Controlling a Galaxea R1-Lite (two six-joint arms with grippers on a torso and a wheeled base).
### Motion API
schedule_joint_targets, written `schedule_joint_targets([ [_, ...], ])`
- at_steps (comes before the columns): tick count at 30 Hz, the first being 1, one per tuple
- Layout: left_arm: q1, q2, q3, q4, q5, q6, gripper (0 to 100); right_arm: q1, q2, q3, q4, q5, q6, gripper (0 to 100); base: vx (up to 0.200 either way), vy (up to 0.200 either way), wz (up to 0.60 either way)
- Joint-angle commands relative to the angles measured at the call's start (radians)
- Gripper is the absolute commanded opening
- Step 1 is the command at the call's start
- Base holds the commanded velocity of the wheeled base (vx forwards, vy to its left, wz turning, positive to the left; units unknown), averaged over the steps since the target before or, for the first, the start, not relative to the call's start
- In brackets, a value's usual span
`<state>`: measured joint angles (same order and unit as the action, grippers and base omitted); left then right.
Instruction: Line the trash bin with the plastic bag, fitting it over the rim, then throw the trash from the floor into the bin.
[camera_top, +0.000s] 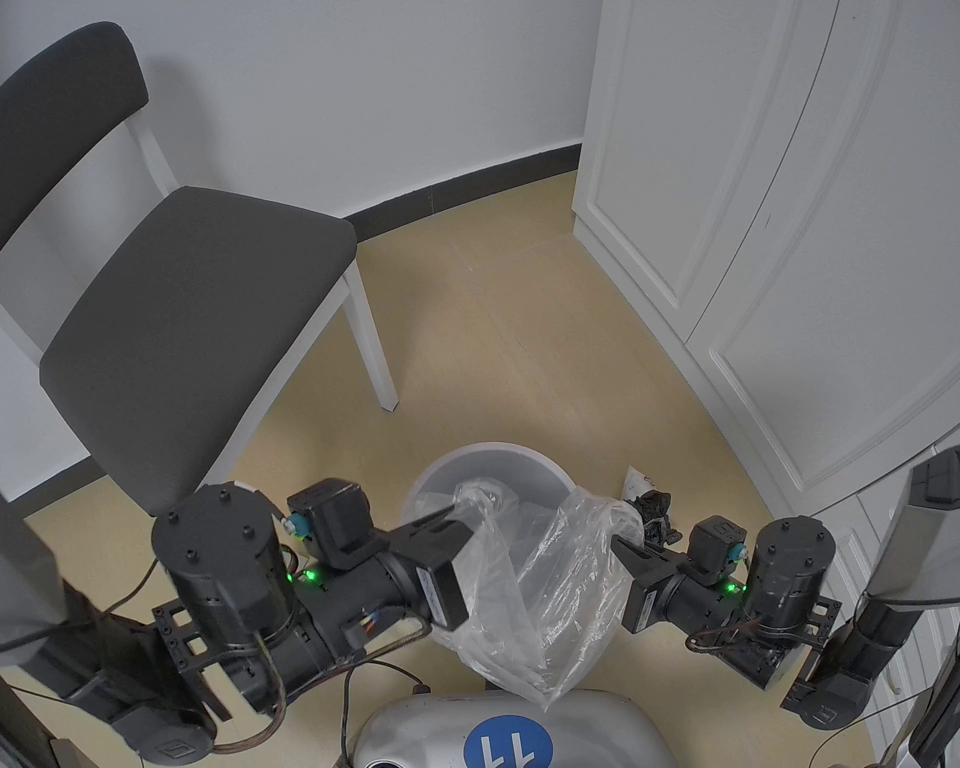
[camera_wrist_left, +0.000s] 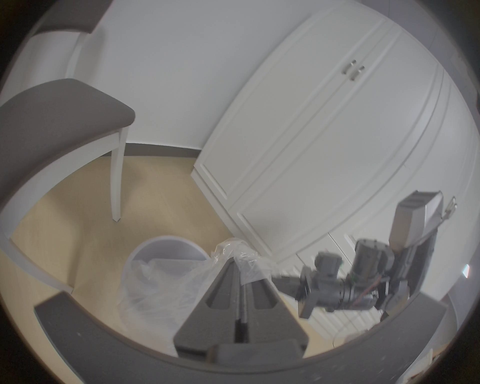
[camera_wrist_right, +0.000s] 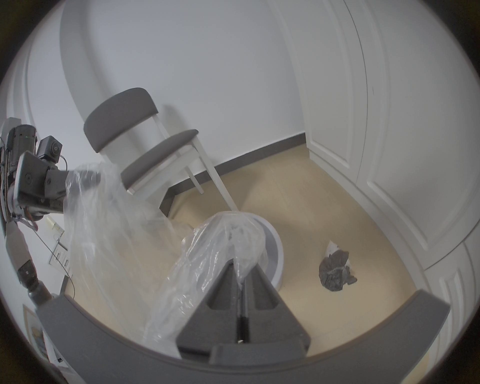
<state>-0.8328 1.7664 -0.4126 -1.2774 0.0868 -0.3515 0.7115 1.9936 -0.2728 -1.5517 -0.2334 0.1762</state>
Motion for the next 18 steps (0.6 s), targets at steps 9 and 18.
schedule_joint_targets([
  [9, 0.178, 0.308, -0.12, -0.252, -0.013, -0.132, 0, -0.17, 0.102, -0.103, -0.019, 0.069, 0.075, 0, 0.0, 0.0, 0.0],
  [18, 0.179, 0.308, -0.164, -0.253, -0.004, -0.185, 0, -0.228, 0.122, -0.16, -0.019, 0.08, 0.105, 0, 0.0, 0.0, 0.0],
])
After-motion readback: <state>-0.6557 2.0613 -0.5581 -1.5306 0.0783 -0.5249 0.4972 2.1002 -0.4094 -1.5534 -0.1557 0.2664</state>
